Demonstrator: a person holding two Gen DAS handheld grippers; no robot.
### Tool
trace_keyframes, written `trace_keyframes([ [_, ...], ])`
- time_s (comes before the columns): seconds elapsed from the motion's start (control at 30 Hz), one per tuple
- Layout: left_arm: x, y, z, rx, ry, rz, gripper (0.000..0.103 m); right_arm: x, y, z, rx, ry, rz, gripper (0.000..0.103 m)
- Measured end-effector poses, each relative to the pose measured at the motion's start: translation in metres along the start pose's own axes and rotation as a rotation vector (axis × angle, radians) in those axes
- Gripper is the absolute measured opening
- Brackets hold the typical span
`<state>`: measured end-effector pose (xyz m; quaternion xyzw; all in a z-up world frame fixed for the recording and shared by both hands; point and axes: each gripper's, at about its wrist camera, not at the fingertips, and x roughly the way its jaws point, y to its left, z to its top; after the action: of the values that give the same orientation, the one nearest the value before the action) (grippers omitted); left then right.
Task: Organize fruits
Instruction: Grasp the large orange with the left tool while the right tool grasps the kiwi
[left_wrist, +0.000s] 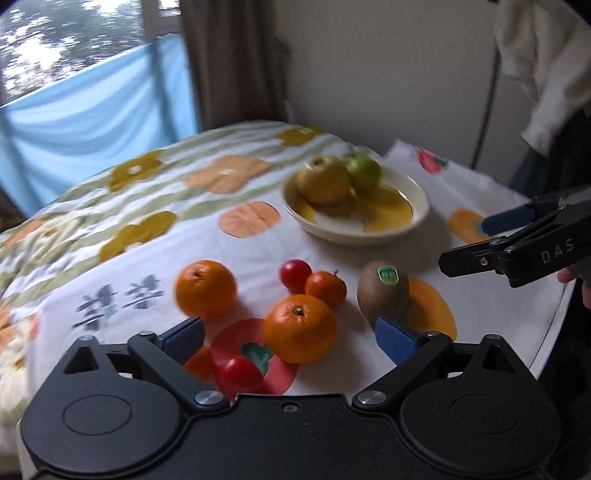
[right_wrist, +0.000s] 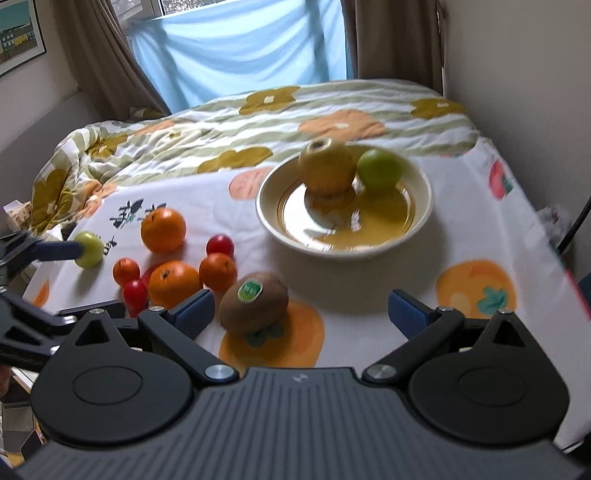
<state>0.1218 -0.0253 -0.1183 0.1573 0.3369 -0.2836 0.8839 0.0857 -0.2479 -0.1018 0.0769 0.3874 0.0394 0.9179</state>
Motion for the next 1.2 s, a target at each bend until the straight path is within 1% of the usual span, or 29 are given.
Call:
trace_keyframes([
  [0.07,0.017,0.001,0.0,0.028,0.02,-0.013,0.093,0.006,0.0,-0.005,0.011,0.007,-0.004,0.103],
  [0.2,0.038,0.003,0.0,0.065,0.048,-0.043,0.091,0.015,0.001,-0.008,0.036,0.008,-0.009,0.103],
  [0.27,0.047,0.004,-0.001,0.077,0.07,-0.057,0.086,0.019,0.002,-0.008,0.042,0.012,-0.011,0.103],
  [0.4,0.058,0.004,-0.001,0.079,0.092,-0.078,0.085,0.026,0.004,-0.008,0.042,0.025,-0.008,0.103],
  [0.53,0.063,0.006,-0.002,0.071,0.109,-0.097,0.065,0.034,0.006,-0.007,0.038,0.041,0.001,0.103],
  [1.2,0.054,0.005,-0.008,0.04,0.111,-0.075,0.063,0.062,0.018,-0.001,-0.03,0.079,0.054,0.103],
])
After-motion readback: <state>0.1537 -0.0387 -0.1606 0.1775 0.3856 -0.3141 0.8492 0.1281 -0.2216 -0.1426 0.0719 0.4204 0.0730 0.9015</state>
